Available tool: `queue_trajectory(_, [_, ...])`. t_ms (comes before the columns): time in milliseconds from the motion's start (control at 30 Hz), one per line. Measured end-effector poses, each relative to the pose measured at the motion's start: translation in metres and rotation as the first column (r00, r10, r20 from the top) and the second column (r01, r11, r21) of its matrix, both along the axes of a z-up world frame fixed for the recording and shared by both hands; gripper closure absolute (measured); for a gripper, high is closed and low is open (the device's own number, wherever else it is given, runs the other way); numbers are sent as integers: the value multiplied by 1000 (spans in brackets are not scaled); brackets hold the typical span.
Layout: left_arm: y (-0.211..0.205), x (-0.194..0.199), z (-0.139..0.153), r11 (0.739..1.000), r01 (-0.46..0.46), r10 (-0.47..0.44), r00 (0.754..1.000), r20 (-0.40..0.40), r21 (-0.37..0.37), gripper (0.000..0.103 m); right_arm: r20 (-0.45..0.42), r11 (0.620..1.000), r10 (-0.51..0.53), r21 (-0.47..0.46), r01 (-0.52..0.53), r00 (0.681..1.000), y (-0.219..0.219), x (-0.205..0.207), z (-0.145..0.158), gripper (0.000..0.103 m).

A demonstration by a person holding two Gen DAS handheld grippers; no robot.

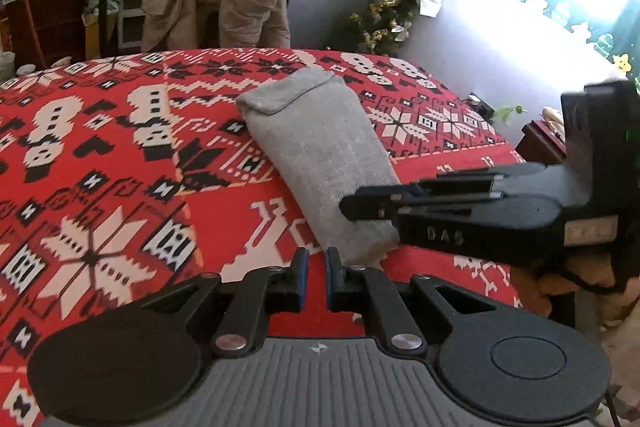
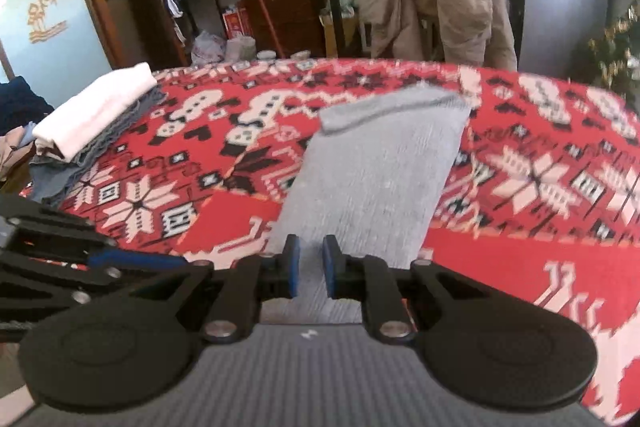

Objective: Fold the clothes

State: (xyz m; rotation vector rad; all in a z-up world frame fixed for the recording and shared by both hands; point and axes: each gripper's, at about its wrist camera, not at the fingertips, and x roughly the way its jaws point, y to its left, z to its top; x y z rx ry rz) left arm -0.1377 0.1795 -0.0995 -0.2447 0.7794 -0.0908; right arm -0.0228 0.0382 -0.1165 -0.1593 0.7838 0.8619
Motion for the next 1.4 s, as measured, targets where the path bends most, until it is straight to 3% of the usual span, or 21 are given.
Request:
queue_trajectory(200, [10, -12, 3, 999, -32, 32, 999, -9, -13, 96, -12, 1000, -3, -25, 3, 1000, -6, -20, -10, 88])
queue_trajectory(433, [19, -13, 14, 997, -56, 57, 998, 20, -46, 96, 4, 998, -61, 17, 61, 998, -24, -14, 5, 88])
queue_trajectory(633, [3, 10, 18, 997, 1, 4, 998, 67, -76, 96, 10, 993, -109, 55, 109, 994, -39, -8, 16, 87])
queue_trajectory(800, [-24, 48, 3, 996, 81, -80, 996, 43, -20, 97, -68, 985, -124, 113, 131, 990, -54, 11, 12, 87])
queue_trajectory(900, [-34, 59, -5, 992, 125, -125, 992, -7, 27, 97, -115, 978, -131, 146, 147, 985, -62, 23, 10, 87])
queue_trajectory(1000, [-33, 62, -5, 988, 149, -148, 988, -42, 29, 97, -162, 970, -135, 179, 164, 978, -71, 34, 8, 87])
queue_trajectory(1233, [-26, 81, 6, 992, 121, -118, 991, -63, 37, 96, -279, 946, -141, 245, 212, 950, -86, 72, 0, 86])
queue_trajectory(1300, [-22, 88, 7, 995, 97, -96, 993, -67, 13, 96, -323, 938, -144, 256, 233, 935, -84, 96, -5, 76])
queue_trajectory(1400, [-8, 99, 6, 999, 21, -23, 998, -63, -31, 96, -387, 926, -147, 271, 264, 910, -81, 133, -13, 74])
